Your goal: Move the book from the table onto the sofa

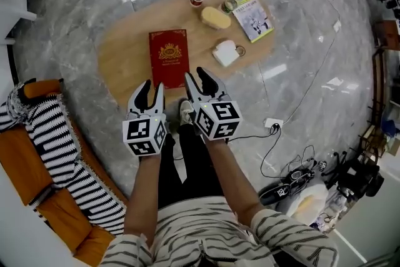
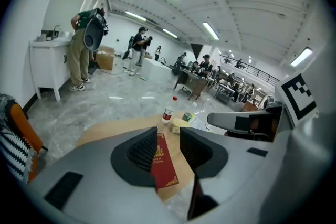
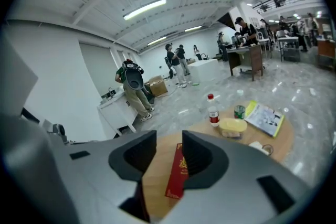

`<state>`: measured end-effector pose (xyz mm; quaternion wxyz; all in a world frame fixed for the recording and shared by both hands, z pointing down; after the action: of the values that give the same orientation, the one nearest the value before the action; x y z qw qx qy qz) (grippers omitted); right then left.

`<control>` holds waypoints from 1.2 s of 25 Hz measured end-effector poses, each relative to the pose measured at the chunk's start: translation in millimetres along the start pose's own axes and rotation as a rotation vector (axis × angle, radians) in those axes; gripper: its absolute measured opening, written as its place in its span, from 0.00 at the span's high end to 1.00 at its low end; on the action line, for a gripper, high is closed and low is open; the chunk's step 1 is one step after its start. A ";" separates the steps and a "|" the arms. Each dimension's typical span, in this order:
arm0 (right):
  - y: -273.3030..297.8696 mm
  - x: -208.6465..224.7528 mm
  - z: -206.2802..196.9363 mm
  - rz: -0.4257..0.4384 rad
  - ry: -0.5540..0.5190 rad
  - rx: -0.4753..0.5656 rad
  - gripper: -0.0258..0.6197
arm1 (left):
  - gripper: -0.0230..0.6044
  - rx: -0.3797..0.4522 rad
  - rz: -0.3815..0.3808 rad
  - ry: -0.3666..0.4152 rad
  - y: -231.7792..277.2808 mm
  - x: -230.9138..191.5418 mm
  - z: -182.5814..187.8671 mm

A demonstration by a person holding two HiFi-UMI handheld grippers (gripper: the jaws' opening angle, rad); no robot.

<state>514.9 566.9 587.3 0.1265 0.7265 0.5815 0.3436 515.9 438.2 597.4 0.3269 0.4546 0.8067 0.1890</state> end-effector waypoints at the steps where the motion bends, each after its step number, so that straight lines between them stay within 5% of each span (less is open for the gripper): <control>1: 4.8 3.2 -3.9 -0.001 0.005 -0.005 0.73 | 0.77 -0.006 0.002 -0.002 4.7 -3.1 -4.1; 30: 123.7 89.0 -132.4 0.020 0.090 -0.257 0.43 | 0.47 -0.242 -0.026 -0.103 133.8 -64.5 -123.5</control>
<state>530.9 585.2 787.7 0.1888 0.6937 0.5306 0.4489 535.2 450.9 789.1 0.4226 0.4106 0.7660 0.2570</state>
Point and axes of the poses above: the fingertips, and each gripper's own axes: y forward along the fingers, x to its right, z out of its top, the point moved 2 cm from there along -y, backward along the fingers, and after that the axes turned 4 degrees about -x, right-handed, at the moved point
